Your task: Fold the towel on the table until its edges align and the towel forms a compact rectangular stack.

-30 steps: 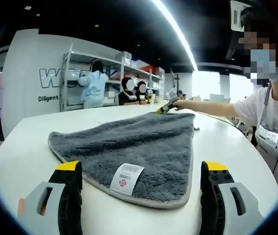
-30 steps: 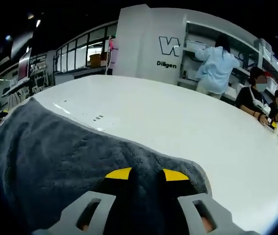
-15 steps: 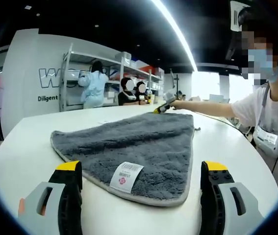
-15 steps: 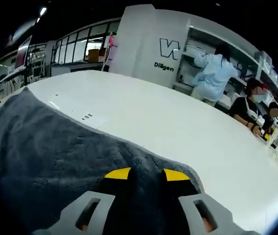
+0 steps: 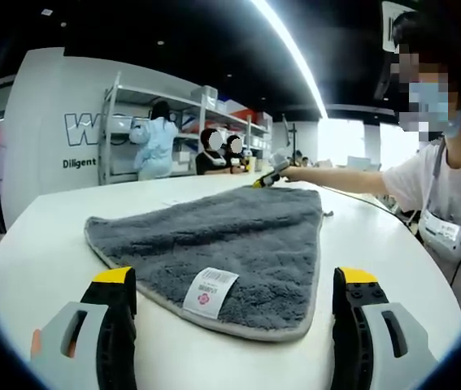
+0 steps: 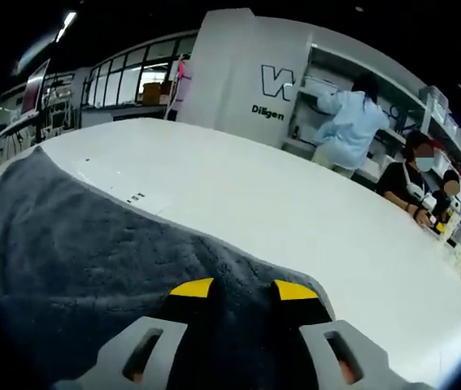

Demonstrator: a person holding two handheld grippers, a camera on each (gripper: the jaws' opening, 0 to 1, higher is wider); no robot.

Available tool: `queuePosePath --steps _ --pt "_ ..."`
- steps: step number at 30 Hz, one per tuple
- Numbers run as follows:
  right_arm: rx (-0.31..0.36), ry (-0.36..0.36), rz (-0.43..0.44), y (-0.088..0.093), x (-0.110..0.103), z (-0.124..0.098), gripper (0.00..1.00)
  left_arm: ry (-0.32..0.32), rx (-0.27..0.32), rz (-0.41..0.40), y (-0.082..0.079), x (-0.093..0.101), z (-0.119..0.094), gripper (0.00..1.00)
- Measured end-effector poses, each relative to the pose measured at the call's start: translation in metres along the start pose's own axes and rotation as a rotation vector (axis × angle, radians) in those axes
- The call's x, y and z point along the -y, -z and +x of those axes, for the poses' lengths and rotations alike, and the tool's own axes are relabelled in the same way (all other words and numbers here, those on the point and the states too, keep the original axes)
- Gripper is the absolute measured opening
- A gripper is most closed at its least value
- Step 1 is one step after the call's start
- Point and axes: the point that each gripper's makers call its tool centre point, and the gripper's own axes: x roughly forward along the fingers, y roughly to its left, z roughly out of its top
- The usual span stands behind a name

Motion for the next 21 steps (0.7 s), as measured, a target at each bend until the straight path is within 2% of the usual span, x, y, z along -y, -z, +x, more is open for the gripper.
queuePosePath --steps 5,9,13,14,15,19,21 --pt "0.027 -0.009 0.003 -0.006 0.001 -0.01 0.26 0.001 0.001 -0.001 0.0 0.003 0.002 0.99" --pt "0.092 0.008 0.027 -0.022 0.009 -0.028 0.27 0.001 0.002 -0.002 0.0 0.004 0.003 0.99" --pt "0.187 0.005 0.093 -0.038 0.019 -0.054 0.29 0.002 0.002 -0.002 0.0 0.004 0.003 0.99" --pt "0.199 0.004 0.101 -0.038 0.009 -0.064 0.29 0.001 0.003 -0.003 0.0 0.003 0.003 0.99" --pt "0.212 0.006 0.105 -0.04 0.008 -0.072 0.29 0.001 0.003 -0.004 0.0 0.002 0.002 0.99" --pt "0.254 0.004 0.1 -0.05 0.018 -0.094 0.34 -0.001 0.002 -0.003 0.0 0.001 0.002 0.99" --pt "0.287 -0.006 0.115 -0.048 0.003 -0.112 0.34 -0.001 0.002 -0.004 0.0 0.001 0.002 0.99"
